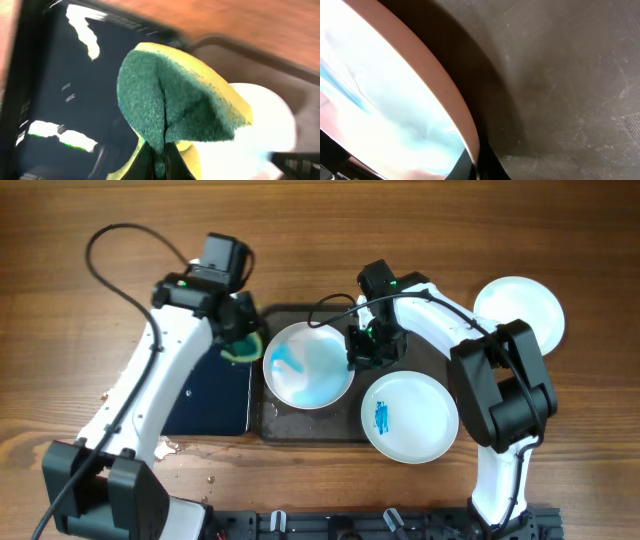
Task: Clean dirty plates on tray and stack at the side
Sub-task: 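Return the sponge to the black tray and release it with the left gripper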
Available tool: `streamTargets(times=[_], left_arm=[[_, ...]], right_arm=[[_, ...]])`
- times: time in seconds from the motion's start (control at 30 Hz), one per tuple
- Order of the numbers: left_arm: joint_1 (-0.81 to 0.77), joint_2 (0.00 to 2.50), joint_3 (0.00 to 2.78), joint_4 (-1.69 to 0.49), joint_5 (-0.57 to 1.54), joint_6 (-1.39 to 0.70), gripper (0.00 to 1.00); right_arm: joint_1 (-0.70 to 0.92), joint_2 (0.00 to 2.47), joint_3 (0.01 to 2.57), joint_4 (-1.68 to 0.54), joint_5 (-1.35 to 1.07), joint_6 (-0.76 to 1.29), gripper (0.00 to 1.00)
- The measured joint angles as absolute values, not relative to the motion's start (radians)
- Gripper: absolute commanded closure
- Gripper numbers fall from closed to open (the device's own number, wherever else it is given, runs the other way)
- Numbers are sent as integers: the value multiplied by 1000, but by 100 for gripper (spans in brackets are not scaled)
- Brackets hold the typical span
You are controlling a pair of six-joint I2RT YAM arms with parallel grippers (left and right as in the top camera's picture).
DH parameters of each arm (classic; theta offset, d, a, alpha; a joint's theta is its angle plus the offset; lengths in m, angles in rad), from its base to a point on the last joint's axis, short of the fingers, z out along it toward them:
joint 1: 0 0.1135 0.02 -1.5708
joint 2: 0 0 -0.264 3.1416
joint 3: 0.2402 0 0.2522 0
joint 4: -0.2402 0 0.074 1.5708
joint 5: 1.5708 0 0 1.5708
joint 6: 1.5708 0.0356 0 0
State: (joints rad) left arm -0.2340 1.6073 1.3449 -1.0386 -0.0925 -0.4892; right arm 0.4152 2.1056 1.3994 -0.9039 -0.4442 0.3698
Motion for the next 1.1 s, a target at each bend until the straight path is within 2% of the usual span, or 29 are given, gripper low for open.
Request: streamTargets(times=[0.13,0.33,0.37,0.4,0.43,0.5,0.73,0.93,1.1], left_arm=[[-116,1638,1345,-1108,-109,-506,96],[-111,1760,1304,-1080,-106,-506,96],[-111,1777,1287,-1069,-105,-506,93],[-111,1797,1259,-1058,-104,-506,49],[-111,1808,1242,-1049,-103,-506,15],[-111,1811,1231,-1042,-103,-503,0],[-111,1781,1231,-1046,-104,-506,0],[-111,1542,1247,-1130,-104,-506,0],[-111,1539,1248,-1160,-104,-506,0]], right_arm=[[415,2106,1400,-904,-444,369,96],[415,2106,1400,-904,-444,369,96],[415,2106,1400,-904,-444,365,96],[415,2106,1400,-904,-444,361,96],[415,2106,1400,-904,-444,358,96],[415,2106,1400,-904,-444,354,96],[415,2106,1399,-897,-444,326,96],[415,2103,1399,-801,-426,282,96],[415,2048,1399,-783,-210,266,96]])
